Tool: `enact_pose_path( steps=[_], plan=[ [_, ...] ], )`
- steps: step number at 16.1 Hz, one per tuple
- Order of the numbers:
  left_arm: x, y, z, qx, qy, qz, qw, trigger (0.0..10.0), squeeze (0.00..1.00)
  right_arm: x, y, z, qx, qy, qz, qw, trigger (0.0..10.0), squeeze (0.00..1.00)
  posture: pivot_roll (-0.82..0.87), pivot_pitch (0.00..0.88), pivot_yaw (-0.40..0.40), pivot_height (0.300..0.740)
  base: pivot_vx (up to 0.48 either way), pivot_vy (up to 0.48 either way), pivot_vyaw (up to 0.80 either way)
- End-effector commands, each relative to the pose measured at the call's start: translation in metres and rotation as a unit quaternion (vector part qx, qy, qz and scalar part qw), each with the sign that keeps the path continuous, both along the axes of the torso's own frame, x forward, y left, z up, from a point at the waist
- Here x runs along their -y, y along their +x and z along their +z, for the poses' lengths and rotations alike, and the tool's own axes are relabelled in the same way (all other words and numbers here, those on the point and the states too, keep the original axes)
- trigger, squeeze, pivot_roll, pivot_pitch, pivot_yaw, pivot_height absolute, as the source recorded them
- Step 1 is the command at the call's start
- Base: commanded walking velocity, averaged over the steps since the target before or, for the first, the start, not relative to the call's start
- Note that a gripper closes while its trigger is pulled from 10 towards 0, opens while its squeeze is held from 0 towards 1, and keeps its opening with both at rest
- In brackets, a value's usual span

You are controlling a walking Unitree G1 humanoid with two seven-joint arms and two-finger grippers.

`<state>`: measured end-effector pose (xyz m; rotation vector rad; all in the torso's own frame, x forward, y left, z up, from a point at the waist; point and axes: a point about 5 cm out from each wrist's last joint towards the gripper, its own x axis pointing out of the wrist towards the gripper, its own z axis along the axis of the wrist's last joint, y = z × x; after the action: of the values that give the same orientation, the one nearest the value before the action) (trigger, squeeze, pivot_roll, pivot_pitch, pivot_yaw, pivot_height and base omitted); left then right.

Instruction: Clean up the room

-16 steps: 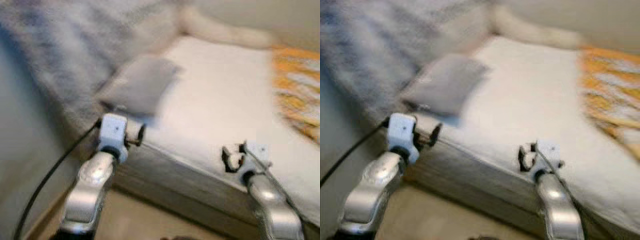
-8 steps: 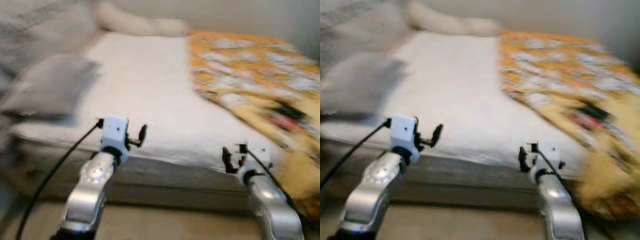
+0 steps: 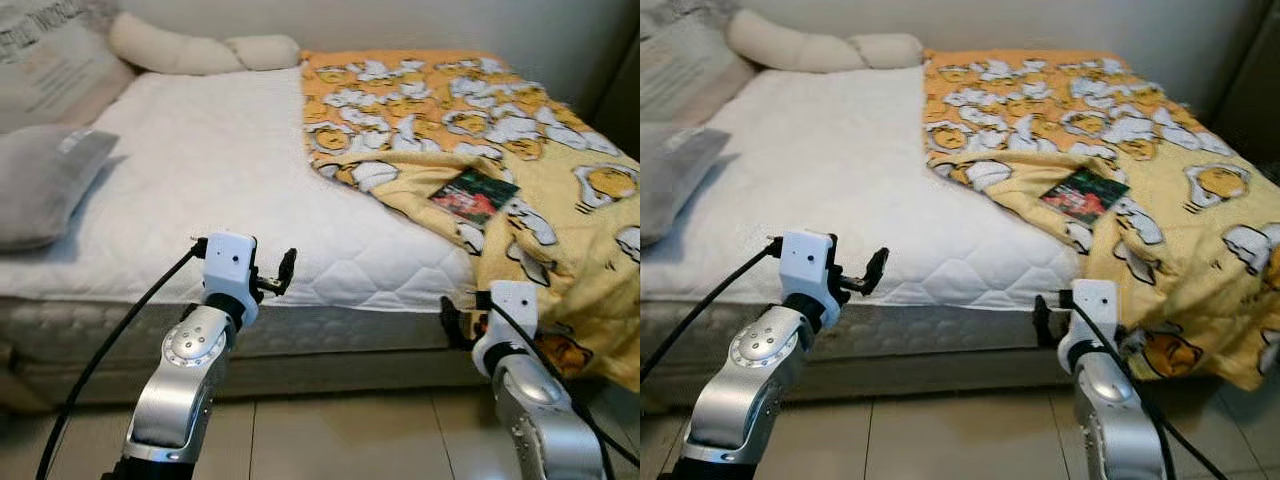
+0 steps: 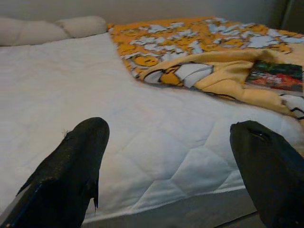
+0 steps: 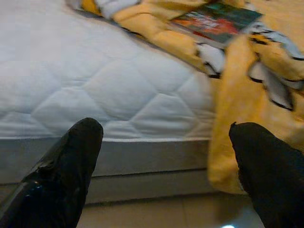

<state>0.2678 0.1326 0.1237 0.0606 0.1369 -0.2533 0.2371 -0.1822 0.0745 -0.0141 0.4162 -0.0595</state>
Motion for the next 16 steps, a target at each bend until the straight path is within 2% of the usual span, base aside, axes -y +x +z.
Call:
enact_pose_path(
  steps=[1,6,9,13,16],
  plan=[
    [-0.0062,-0.0001,0.0035,0.009,0.0,0.006,1.0,10.0,0.0,-0.0062,0.0043,0.0069,0.017,0.009,0.012,1.0,10.0,0.0,0.01,0.0,-0.005,0.74,0.277,0.0,0.0],
    [-0.0062,-0.0023,0.0022,0.008,-0.007,0.005,1.0,10.0,0.0,-0.0061,0.0058,0.0088,0.021,0.008,0.02,1.0,10.0,0.0,0.01,0.0,-0.015,0.74,0.296,0.0,0.0],
    [-0.0065,-0.0034,0.0017,0.008,-0.009,0.005,1.0,10.0,0.0,-0.0062,0.0081,0.0102,0.022,0.008,0.024,0.999,10.0,0.0,0.02,0.0,-0.018,0.74,0.31,0.0,-0.8],
    [-0.0054,-0.0051,0.0005,0.005,-0.009,-0.001,1.0,10.0,0.0,-0.0058,0.008,0.0102,0.022,0.007,0.023,0.999,10.0,0.0,0.01,0.0,-0.016,0.74,0.312,0.0,0.0],
    [-0.0051,-0.0053,0.0003,0.005,-0.009,-0.003,1.0,10.0,0.0,-0.0046,0.0078,0.0094,0.019,0.005,0.019,1.0,10.0,0.0,0.01,0.0,-0.014,0.74,0.309,0.0,-0.8]
  ],
)
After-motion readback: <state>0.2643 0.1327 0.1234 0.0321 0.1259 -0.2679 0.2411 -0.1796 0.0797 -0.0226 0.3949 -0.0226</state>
